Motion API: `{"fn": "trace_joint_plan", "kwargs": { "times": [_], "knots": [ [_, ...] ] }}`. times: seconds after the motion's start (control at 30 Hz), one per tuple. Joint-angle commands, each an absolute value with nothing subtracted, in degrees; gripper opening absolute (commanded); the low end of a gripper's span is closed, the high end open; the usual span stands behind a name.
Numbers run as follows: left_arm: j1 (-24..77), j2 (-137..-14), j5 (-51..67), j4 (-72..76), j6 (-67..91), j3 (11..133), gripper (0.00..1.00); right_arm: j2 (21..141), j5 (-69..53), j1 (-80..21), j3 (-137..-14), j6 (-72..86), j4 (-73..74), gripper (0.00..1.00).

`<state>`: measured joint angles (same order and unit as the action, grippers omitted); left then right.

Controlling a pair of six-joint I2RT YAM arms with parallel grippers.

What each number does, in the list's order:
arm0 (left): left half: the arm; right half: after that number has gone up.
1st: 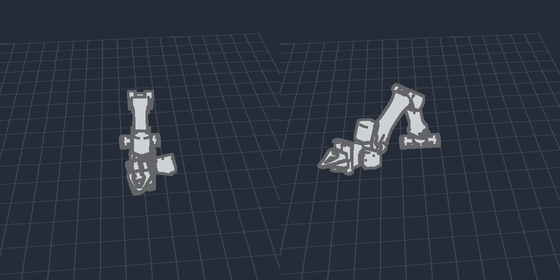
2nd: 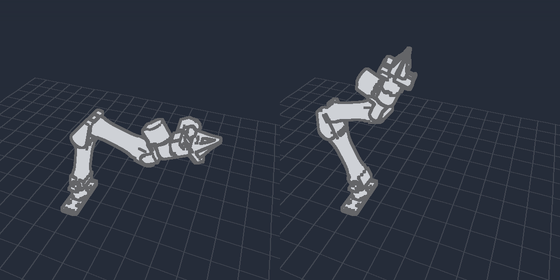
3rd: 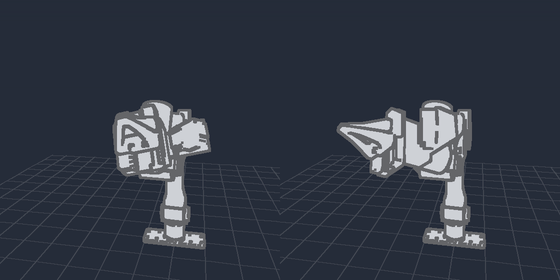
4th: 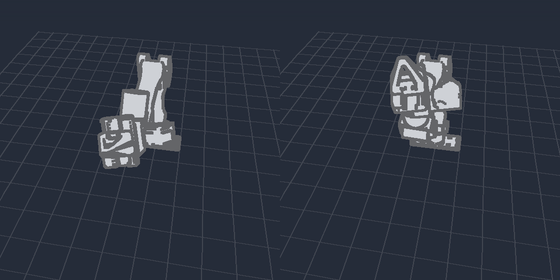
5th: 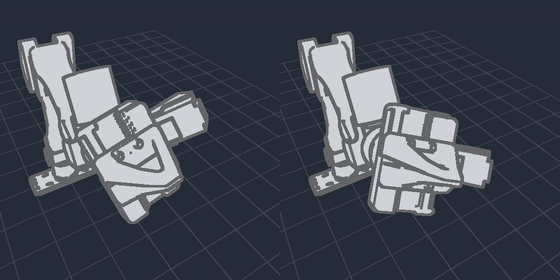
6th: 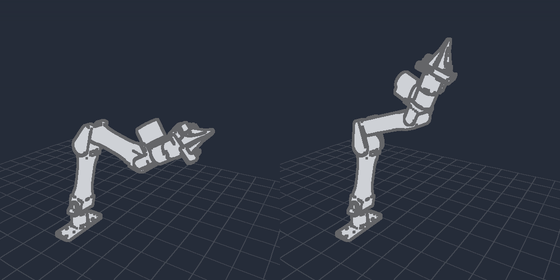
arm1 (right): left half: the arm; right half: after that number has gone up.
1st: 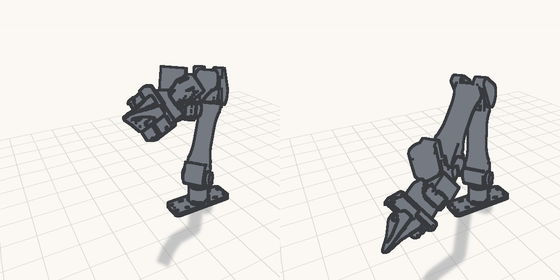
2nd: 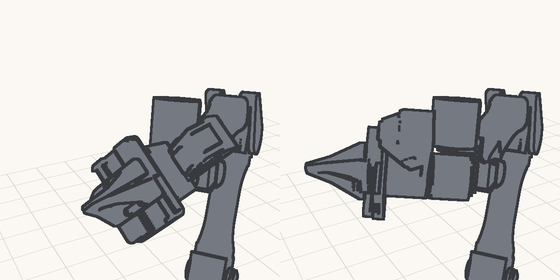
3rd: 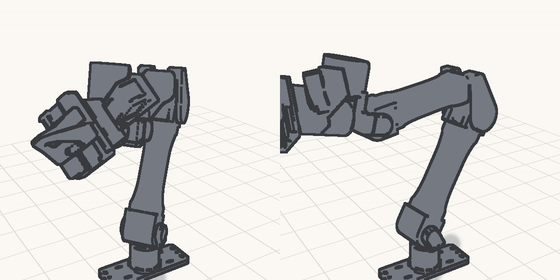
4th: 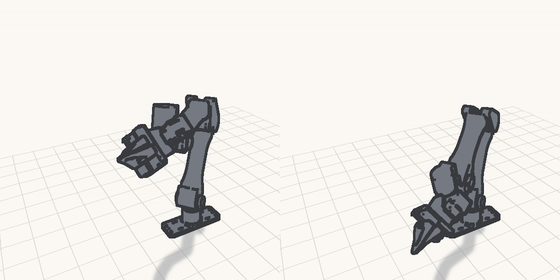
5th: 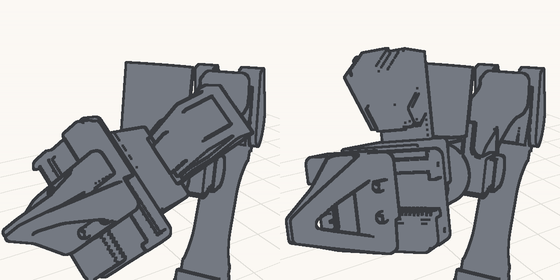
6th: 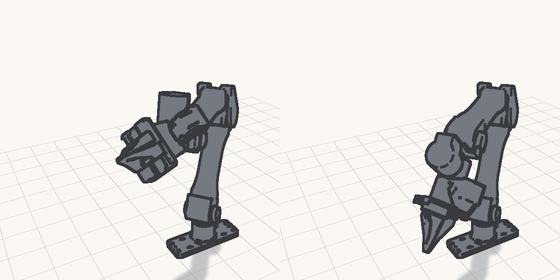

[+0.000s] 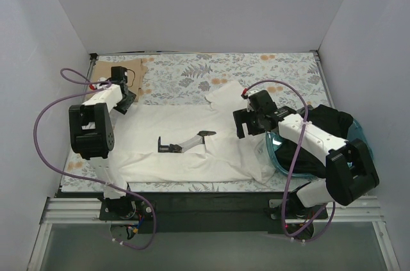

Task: Fold and stack the t-shirts
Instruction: Fold the tshirt

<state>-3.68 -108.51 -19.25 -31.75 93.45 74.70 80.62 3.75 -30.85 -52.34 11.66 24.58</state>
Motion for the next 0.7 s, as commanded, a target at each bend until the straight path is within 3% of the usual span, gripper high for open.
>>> {"fn": "trace_joint_plan", "kwargs": {
  "times": [0.0, 0.23, 0.67],
  "knots": [
    [-4.04, -109.07, -22.84, -32.34, 92.99, 78.13, 0.45, 80.42, 1.76, -30.24, -53.09, 10.28, 22.32, 0.98],
    [-4.04, -111.71, -27.33, -39.81, 96.15, 81.12, 0.42, 79.63, 2.46, -29.44, -52.47, 10.37, 22.24, 0.98],
    [-4.83, -114.08, -27.25, -36.04, 94.22, 83.23, 0.42, 79.19, 2.72, -28.74, -51.77, 10.11, 22.15, 0.98]
  ]
}}
